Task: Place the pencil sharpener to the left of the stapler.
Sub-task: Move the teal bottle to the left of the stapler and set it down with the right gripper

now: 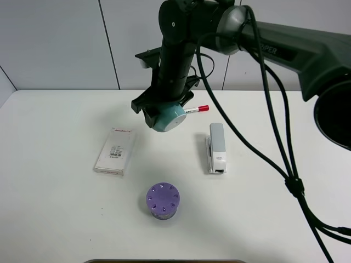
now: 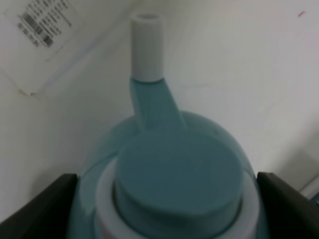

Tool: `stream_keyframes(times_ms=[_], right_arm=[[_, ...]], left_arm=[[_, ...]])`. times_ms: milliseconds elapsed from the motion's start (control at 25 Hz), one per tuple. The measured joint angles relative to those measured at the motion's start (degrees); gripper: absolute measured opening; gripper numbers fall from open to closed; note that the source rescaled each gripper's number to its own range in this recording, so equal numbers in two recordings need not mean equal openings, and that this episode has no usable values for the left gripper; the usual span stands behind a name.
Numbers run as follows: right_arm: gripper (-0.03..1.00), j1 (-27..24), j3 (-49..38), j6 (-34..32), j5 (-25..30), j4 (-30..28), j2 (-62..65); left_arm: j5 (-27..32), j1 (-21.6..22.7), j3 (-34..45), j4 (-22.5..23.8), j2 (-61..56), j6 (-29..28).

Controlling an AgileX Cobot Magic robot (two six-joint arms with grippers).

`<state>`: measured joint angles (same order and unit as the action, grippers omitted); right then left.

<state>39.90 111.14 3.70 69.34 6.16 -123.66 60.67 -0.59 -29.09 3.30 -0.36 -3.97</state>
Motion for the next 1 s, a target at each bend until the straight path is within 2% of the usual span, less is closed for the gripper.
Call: stream_keyframes(times_ms=[1000], right_arm=[[0.00,0.05,0.00,-0.54,-2.47,-1.91,-13.02]], left_arm=[[0.00,0.00,0.00,0.00,0.00,0.00]])
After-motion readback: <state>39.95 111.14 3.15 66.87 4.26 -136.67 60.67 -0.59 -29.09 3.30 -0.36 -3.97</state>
